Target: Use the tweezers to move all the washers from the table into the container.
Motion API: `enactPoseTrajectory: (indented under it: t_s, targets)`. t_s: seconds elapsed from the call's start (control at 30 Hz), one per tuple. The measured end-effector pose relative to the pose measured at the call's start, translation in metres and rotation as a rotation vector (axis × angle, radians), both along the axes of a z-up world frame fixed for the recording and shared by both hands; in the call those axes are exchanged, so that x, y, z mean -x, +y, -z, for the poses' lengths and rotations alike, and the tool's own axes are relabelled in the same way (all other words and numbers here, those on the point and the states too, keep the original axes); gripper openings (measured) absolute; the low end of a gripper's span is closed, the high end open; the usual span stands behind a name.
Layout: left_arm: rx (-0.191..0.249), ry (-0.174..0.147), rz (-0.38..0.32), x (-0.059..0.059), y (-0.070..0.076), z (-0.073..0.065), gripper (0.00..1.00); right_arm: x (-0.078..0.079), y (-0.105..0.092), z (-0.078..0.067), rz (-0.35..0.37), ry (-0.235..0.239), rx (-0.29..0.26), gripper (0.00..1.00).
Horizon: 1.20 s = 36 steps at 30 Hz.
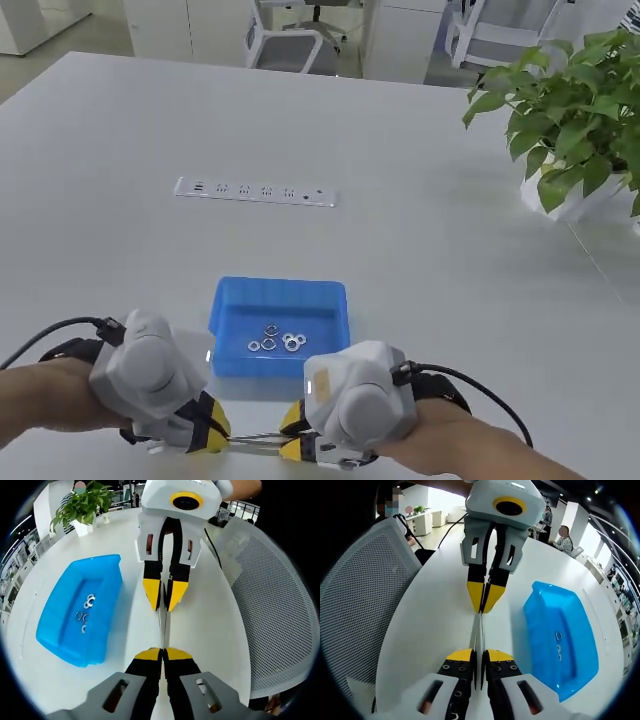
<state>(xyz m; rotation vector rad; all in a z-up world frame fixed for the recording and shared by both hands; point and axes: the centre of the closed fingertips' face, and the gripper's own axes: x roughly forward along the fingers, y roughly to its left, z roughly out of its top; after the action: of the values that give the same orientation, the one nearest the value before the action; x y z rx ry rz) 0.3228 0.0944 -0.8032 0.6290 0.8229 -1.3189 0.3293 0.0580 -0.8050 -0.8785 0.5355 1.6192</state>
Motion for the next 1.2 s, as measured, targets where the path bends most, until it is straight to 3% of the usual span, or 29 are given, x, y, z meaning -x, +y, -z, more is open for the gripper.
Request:
enactPoseTrajectory:
  t_s: [0.63,1.2]
  targets:
    - [0.004,0.005,-0.013,-0.0040,0.0009,0.0022,0.05,-0.0045,0.0010,0.0012,0.001,0.006,-0.003,0.10]
    - [0.019,0.038,-0.030,-0.0015,0.0002,0.0012,0.08,-0.0037,0.0004,0.0008,0.001,0.000,0.005,0.13]
